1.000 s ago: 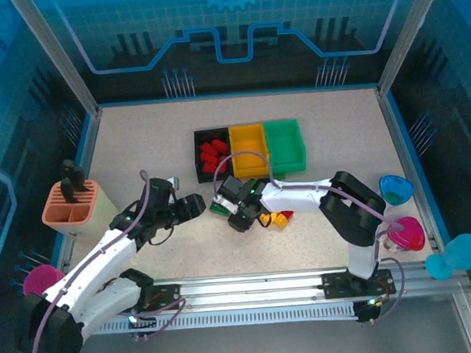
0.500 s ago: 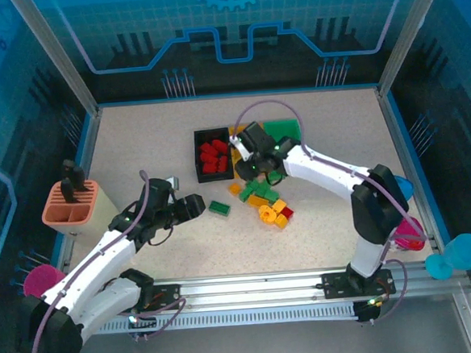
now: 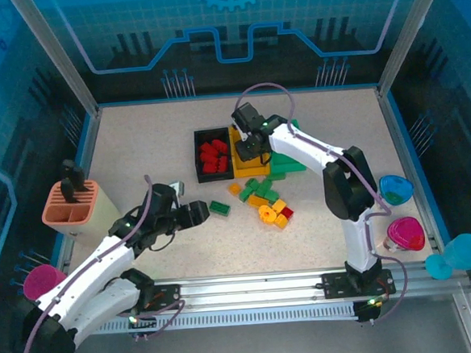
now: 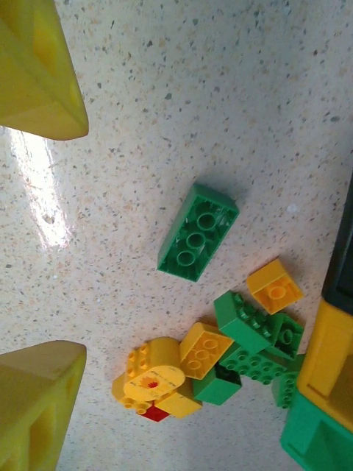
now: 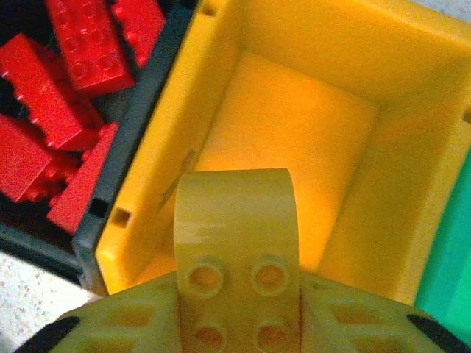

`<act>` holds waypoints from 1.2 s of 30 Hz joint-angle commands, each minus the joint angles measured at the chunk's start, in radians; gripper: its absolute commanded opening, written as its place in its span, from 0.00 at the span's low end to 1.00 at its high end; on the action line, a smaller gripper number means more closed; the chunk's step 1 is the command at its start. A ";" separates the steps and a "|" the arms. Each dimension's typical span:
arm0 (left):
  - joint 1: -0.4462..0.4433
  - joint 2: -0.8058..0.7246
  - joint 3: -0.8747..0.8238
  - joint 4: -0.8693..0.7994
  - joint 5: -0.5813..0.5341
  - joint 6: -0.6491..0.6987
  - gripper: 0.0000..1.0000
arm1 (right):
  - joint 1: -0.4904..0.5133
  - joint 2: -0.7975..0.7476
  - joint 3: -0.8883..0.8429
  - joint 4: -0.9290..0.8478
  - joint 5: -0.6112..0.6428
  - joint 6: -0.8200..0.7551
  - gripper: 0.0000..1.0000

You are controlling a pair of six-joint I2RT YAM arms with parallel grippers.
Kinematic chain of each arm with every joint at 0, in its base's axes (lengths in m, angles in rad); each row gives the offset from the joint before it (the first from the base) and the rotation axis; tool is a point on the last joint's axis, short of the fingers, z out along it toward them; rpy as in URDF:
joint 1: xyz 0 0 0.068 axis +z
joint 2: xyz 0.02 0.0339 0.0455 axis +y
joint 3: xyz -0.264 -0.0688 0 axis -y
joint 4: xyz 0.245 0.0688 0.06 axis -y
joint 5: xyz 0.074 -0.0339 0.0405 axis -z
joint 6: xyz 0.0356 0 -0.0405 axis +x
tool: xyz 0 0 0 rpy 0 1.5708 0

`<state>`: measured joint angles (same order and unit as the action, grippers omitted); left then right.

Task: Sort the legos into containers by color

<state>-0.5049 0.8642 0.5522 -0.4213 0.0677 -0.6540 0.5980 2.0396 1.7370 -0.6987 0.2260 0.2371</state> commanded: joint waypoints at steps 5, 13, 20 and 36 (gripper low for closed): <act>-0.086 0.083 0.052 -0.025 -0.062 0.033 0.74 | 0.004 -0.115 -0.078 0.034 0.016 0.029 0.77; -0.115 0.296 0.166 -0.031 -0.084 0.108 0.83 | 0.025 -0.411 -0.350 0.142 -0.035 0.036 0.81; -0.128 0.526 0.301 -0.064 -0.121 0.168 0.84 | 0.030 -0.639 -0.567 0.184 -0.035 0.049 0.84; -0.152 0.835 0.538 -0.220 -0.222 0.289 0.87 | -0.017 -0.878 -0.814 0.235 -0.058 0.096 0.89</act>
<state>-0.6460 1.6833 1.0599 -0.5690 -0.1200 -0.4030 0.5945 1.1854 0.9520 -0.4988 0.1856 0.3096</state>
